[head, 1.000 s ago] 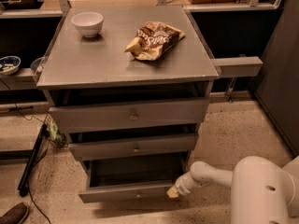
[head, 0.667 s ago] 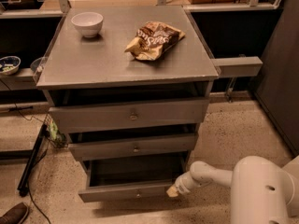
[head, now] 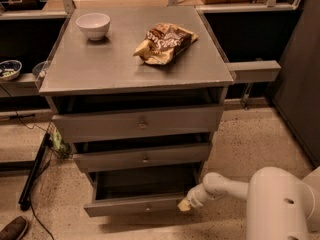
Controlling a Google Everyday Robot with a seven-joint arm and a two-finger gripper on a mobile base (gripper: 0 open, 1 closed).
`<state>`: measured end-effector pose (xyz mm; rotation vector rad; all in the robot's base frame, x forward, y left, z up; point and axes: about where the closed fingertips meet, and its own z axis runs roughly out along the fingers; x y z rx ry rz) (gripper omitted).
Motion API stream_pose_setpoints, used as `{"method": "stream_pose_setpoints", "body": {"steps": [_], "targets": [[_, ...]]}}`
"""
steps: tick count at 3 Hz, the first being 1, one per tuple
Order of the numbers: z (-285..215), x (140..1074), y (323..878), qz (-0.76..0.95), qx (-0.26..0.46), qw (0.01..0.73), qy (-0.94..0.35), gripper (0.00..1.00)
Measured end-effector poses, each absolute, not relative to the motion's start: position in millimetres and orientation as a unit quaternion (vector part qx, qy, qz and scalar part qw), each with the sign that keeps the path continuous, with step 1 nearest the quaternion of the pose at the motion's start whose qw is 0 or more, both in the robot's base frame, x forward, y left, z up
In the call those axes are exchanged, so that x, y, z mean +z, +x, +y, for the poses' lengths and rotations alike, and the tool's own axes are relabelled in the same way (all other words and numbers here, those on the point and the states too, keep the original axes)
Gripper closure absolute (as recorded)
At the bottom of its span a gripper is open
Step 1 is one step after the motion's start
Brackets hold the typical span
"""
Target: Close bottom drawer
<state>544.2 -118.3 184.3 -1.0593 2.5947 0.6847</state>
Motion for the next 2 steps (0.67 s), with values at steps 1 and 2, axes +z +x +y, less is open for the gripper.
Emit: {"method": "stream_pose_setpoints", "body": {"steps": [1, 2], "targets": [[-118.3, 184.3, 544.1, 0.892, 0.235, 0.128, -0.364, 0.20], [-118.2, 184.2, 544.1, 0.892, 0.235, 0.128, -0.364, 0.00]]}}
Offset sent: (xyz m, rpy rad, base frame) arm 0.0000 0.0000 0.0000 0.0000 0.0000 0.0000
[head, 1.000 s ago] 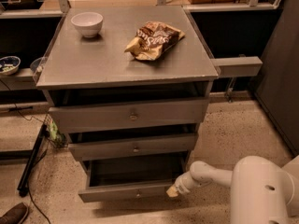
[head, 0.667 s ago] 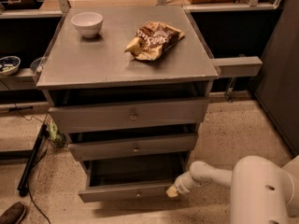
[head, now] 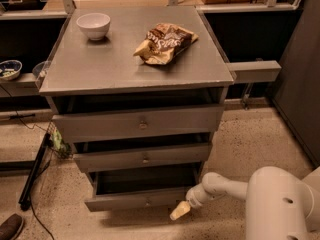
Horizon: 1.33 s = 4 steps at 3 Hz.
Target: Close bottom drawer
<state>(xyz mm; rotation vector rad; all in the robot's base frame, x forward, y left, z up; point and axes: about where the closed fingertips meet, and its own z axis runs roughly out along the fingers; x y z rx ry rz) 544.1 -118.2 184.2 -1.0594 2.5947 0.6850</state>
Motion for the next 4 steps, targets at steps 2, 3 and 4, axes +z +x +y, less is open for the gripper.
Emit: {"method": "stream_pose_setpoints", "body": {"steps": [2, 3, 4], "targets": [[-118.2, 184.2, 544.0, 0.892, 0.235, 0.128, -0.364, 0.15], [-118.2, 184.2, 544.0, 0.892, 0.235, 0.128, -0.364, 0.38], [-118.1, 184.2, 544.0, 0.892, 0.236, 0.128, -0.364, 0.62]]}}
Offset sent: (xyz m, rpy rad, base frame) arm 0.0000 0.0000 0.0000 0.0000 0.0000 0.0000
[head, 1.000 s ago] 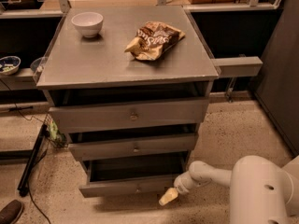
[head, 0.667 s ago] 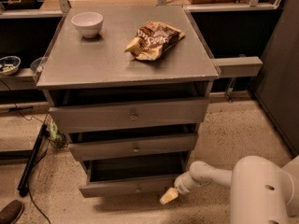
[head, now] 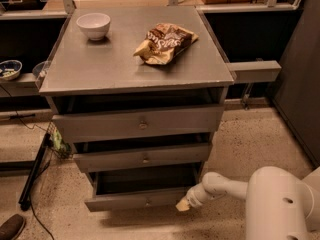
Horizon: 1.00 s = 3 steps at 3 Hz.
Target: Close bottom drawer
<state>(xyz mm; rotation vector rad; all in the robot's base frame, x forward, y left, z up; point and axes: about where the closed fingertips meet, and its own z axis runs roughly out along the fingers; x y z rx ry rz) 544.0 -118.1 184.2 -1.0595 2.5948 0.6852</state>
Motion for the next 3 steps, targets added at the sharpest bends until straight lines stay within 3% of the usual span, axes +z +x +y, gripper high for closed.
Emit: {"method": "stream_pose_setpoints", "body": {"steps": [1, 2, 3], "targets": [[-118, 184, 544, 0.892, 0.236, 0.128, -0.364, 0.84], [-118, 184, 544, 0.892, 0.235, 0.128, -0.364, 1.00], [-108, 177, 560, 0.898, 0.208, 0.129, -0.366, 1.00]]}}
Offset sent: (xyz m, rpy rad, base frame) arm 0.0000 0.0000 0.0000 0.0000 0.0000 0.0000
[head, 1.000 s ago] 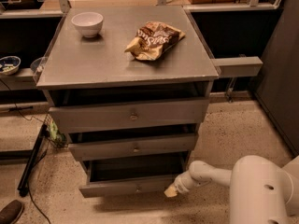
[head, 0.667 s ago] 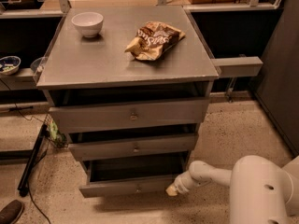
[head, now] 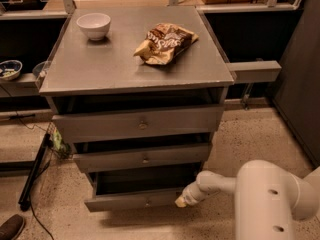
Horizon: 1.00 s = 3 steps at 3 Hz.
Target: Close bottom drawer
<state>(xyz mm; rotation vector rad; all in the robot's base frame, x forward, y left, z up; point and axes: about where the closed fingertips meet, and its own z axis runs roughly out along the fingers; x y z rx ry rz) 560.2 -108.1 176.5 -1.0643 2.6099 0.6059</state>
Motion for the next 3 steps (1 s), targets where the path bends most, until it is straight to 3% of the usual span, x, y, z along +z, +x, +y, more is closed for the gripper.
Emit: {"method": "stream_pose_setpoints", "body": {"steps": [3], "targets": [[-100.8, 179.4, 574.9, 0.895, 0.190, 0.146, -0.375, 1.00]]}}
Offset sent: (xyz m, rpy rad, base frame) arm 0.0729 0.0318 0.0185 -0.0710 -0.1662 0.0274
